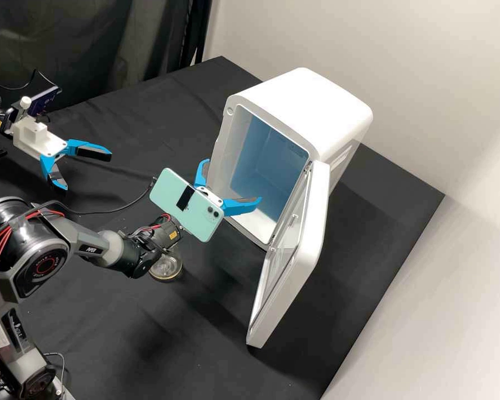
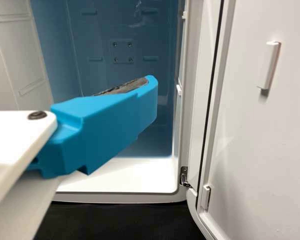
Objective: Place the flask in the incubator
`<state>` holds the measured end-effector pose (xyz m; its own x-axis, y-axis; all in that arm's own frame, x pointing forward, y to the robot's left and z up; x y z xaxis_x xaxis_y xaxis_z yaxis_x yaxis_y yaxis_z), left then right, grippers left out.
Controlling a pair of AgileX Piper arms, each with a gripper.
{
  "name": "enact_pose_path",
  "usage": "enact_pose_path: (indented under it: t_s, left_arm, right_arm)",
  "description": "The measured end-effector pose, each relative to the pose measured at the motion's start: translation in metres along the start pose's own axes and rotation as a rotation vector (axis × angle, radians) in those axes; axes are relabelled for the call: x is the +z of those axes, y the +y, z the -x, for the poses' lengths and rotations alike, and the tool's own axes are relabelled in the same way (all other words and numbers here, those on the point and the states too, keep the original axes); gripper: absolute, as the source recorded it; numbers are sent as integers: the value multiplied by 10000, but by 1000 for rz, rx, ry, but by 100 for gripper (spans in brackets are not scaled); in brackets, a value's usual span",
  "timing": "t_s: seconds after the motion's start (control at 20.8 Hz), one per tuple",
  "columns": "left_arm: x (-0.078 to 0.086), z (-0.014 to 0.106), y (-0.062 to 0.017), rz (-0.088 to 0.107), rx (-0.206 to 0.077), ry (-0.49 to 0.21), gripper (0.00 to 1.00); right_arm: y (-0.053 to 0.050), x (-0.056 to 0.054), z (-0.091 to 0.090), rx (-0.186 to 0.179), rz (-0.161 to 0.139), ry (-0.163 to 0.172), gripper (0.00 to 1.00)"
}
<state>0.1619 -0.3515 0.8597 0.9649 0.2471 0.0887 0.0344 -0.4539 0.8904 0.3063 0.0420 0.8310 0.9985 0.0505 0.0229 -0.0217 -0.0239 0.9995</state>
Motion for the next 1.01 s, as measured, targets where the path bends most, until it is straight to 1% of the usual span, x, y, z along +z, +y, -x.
enact_pose_path:
  t_s: [0.05, 0.24, 0.34, 0.43, 0.53, 0.58, 0.62, 0.77, 0.82, 0.86, 0.91, 1.01]
  left_arm:
    - [-2, 7, 14, -4, 7, 3, 100]
    - [15, 31, 71, -8, 38, 1, 100]
    - [23, 38, 86, -6, 46, -1, 100]
    - [27, 41, 94, 0, 50, -2, 100]
    - [30, 43, 100, -3, 53, -3, 100]
    - [30, 43, 100, -1, 53, -3, 100]
    - [30, 43, 100, 5, 53, -3, 100]
    - [30, 43, 100, 7, 53, -3, 100]
    - [30, 43, 100, 7, 53, -3, 100]
    - [30, 43, 100, 7, 53, -3, 100]
    - [30, 43, 100, 7, 53, -3, 100]
    - [30, 43, 100, 7, 53, -3, 100]
  right_arm:
    - [0, 0, 0, 0, 0, 0, 100]
    - [0, 0, 0, 0, 0, 0, 100]
    - [0, 0, 0, 0, 0, 0, 100]
    - [1, -1, 0, 1, 0, 2, 100]
    - [6, -7, 10, 13, 0, 14, 100]
    - [4, 6, 35, 19, 3, 22, 100]
    - [5, 27, 56, 23, 2, 21, 100]
    - [1, 95, 146, 25, 7, 6, 100]
    - [-5, 115, 189, 19, 12, 5, 100]
    - [4, 121, 233, 26, 14, 9, 100]
    - [14, 114, 279, 31, 22, 23, 100]
    - [24, 130, 356, 46, 23, 33, 100]
